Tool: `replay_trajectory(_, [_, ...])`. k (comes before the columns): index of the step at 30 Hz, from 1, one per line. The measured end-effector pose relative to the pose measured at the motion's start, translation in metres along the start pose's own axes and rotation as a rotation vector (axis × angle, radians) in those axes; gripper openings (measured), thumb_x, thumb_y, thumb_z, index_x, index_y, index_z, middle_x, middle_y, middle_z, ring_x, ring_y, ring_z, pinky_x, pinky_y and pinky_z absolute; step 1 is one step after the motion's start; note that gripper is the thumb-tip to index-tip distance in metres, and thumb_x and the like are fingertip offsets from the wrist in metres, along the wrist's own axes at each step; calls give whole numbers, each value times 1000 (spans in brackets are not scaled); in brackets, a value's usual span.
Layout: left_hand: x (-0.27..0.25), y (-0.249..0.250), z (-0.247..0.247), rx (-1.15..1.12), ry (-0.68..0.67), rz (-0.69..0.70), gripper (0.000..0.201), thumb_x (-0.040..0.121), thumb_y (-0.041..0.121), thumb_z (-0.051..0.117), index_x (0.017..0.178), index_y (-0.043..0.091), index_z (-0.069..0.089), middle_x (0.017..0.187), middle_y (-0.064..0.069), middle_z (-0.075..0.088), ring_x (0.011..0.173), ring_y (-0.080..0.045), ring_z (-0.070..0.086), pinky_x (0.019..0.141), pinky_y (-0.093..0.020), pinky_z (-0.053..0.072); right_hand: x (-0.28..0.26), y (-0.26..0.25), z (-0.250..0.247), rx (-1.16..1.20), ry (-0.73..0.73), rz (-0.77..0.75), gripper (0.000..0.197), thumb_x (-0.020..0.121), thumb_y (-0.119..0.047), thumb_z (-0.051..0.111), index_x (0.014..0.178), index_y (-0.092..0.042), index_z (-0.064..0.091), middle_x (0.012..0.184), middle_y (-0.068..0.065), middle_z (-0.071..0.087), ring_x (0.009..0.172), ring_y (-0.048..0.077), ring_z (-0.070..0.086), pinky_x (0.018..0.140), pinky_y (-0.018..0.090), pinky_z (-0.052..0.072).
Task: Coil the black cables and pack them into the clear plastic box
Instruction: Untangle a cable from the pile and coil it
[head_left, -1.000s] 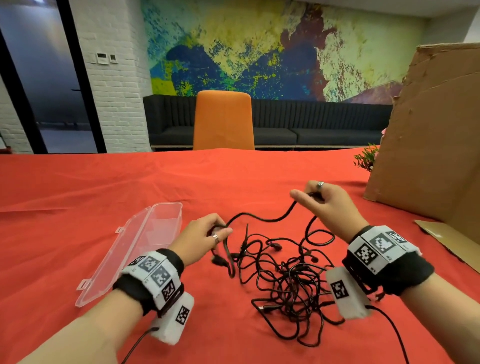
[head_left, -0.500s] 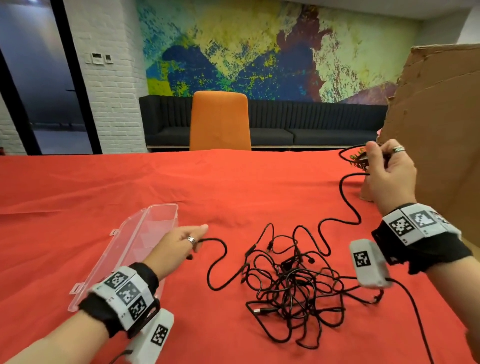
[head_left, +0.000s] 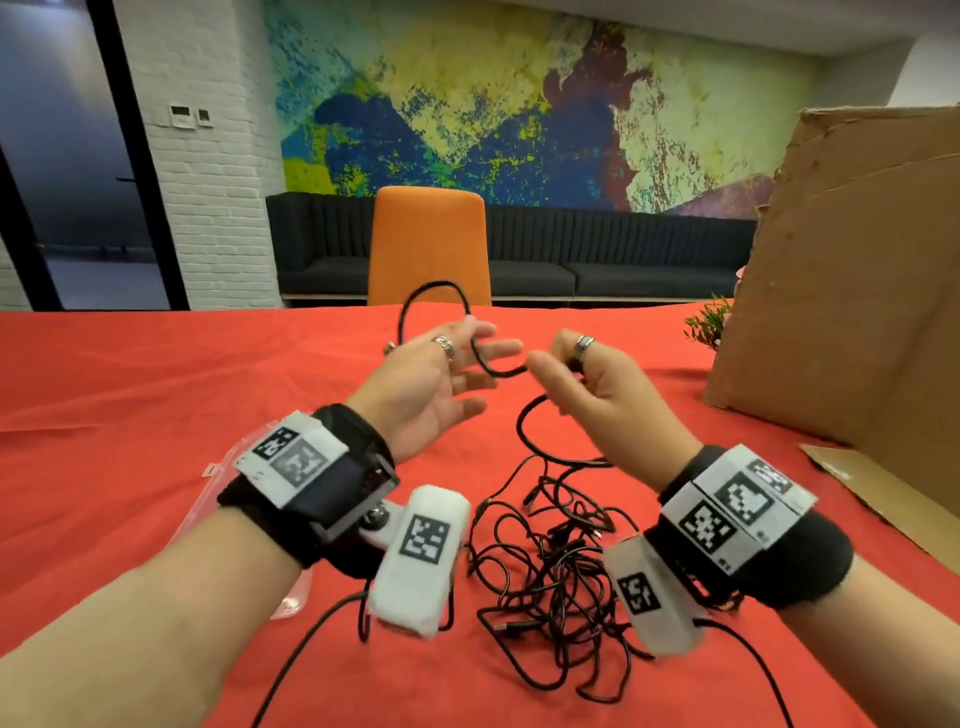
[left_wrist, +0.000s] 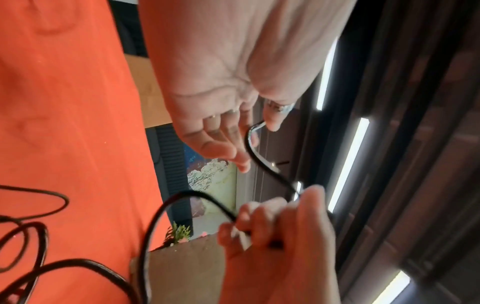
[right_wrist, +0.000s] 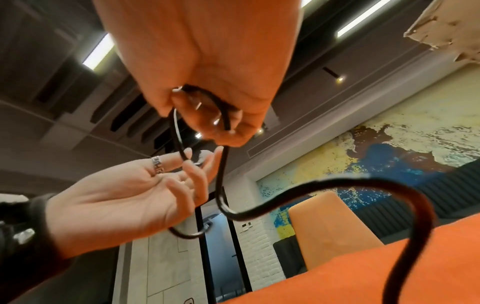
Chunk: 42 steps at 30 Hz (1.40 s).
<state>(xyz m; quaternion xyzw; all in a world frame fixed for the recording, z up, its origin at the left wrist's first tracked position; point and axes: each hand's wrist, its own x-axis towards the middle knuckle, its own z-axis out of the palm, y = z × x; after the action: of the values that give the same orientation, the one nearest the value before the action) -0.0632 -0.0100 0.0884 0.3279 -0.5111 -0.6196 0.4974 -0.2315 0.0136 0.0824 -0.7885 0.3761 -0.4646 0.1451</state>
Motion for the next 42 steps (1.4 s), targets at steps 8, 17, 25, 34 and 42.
replay_trajectory(8, [-12, 3, -30, -47, 192, 101, 23, 99, 25, 39, 83, 18, 54, 60, 4, 66, 53, -9, 53, 50, -22, 52, -16, 63, 30, -157, -626, 437, 45, 84, -31, 65, 120, -26, 40, 110, -2, 59, 103, 18, 60, 93, 31, 47])
replay_trajectory(17, [-18, 19, -74, -96, 403, 146, 25, 101, 23, 35, 89, 21, 56, 49, 8, 53, 41, -5, 50, 46, -17, 50, -12, 94, 16, -415, -599, 507, 18, 96, -31, 41, 84, -25, 54, 88, 0, 70, 58, 7, 53, 61, 22, 44])
replay_trajectory(25, [-19, 45, -87, -131, 418, 230, 25, 102, 22, 32, 91, 22, 55, 56, 6, 51, 45, -3, 51, 45, -16, 49, -20, 105, 31, -384, -831, 500, 39, 84, -49, 59, 98, -14, 68, 83, 0, 64, 71, 12, 54, 65, 23, 40])
replay_trajectory(34, [-18, 44, -110, -62, 503, 230, 28, 102, 18, 29, 89, 22, 53, 68, 3, 41, 40, 1, 46, 43, -12, 45, 17, 106, -8, -491, -25, 501, 39, 99, -38, 26, 96, -8, 50, 93, 21, 57, 93, 40, 58, 81, 38, 46])
replay_trajectory(42, [-10, 26, -102, -42, 485, 168, 28, 102, 17, 30, 90, 21, 55, 69, 3, 46, 37, 1, 47, 43, -14, 48, 25, 86, -4, 747, 354, 678, 36, 102, -21, 26, 70, -13, 39, 63, 6, 65, 53, 16, 68, 66, 35, 49])
